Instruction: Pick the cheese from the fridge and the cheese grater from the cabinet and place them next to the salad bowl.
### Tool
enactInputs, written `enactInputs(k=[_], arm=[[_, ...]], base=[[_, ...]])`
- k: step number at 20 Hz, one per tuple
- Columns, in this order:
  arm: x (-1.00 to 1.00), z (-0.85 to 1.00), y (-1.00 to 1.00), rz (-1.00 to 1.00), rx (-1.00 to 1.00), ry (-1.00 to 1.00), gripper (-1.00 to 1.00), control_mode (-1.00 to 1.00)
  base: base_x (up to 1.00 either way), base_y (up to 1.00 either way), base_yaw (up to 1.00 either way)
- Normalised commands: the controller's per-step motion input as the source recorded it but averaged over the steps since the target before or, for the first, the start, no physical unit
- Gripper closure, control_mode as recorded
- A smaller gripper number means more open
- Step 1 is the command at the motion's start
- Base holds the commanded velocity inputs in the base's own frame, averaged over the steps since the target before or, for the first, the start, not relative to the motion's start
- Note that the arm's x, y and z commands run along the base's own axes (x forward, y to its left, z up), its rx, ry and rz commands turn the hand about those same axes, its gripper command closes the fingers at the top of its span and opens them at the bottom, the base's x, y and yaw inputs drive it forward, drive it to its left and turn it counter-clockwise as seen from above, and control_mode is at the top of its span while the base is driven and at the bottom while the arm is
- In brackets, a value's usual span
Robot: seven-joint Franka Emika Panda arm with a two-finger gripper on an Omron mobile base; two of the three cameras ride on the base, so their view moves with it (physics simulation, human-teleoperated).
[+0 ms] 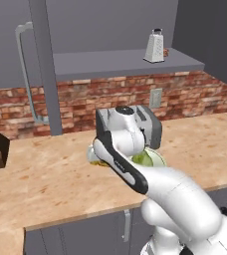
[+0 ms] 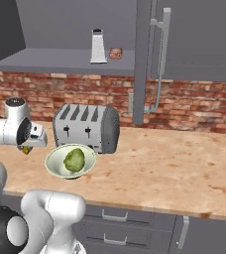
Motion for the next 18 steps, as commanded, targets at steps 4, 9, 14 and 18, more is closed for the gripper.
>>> enactInputs(k=[4, 9, 14, 18], arm=[[0.39, -0.40, 0.13, -0.07, -0.13, 0.12, 1.00, -1.00], [0.43, -0.40, 0.09, -0.13, -0.09, 0.05, 1.00, -1.00], [0.35, -0.49, 0.09, -0.10, -0.04, 0.02, 1.00, -1.00], [0.31, -0.40, 0.07, -0.02, -0.04, 0.00, 1.00, -1.00]], base=[[0.00, 0.00, 0.00], [0.00, 0.00, 0.00], [0.00, 0.00, 0.00], [0.00, 0.00, 0.00]])
